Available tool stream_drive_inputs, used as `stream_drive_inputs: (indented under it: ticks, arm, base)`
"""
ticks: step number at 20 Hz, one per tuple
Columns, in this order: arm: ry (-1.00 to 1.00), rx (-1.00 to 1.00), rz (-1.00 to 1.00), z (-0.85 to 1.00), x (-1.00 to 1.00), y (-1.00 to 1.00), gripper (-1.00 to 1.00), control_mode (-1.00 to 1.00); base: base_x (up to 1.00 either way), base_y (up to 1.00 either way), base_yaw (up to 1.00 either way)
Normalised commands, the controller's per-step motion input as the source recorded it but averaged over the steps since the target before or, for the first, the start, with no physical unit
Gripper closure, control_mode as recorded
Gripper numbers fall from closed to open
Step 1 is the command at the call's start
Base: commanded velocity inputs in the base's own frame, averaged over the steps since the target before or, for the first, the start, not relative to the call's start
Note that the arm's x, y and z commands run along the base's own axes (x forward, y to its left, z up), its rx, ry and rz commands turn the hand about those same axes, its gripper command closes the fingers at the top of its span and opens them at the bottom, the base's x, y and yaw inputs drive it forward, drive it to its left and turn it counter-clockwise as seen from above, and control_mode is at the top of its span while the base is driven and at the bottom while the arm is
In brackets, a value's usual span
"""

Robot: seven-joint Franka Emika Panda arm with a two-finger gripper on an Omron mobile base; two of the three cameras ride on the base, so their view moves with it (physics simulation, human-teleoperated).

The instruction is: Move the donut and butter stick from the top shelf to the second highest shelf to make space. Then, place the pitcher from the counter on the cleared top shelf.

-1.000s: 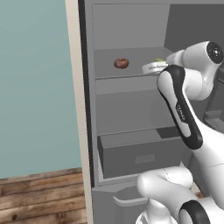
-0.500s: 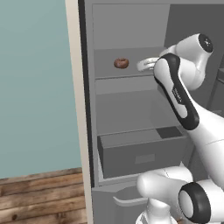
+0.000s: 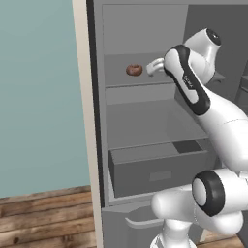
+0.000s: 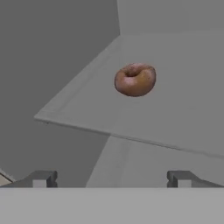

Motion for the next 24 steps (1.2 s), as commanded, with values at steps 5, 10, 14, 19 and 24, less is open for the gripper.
stream_drive_inputs:
  ticks: [5,10,14,19,24]
  arm:
    - [0.07,-0.02,0.01,-0.18,0.55,0.02,-1.00,-1.00]
    - [0.03,-0.04,0.00,-0.21,0.46,0.09,-1.00,-1.00]
    - [0.00,-0.01,-0.04,-0.31,0.34,0.10,-1.00,-1.00]
    - [0.00,0.00,-0.07,-0.24,0.37,0.15,-1.00,-1.00]
    - [-0.01,0.00,-0.04,-0.18,0.37,0.14,-1.00,-1.00]
  base:
    - [0.00,0.00,0.00]
    - [0.00,0.00,0.00]
    - [0.00,0.00,0.00]
    - [0.00,0.00,0.00]
    - [0.00,0.00,0.00]
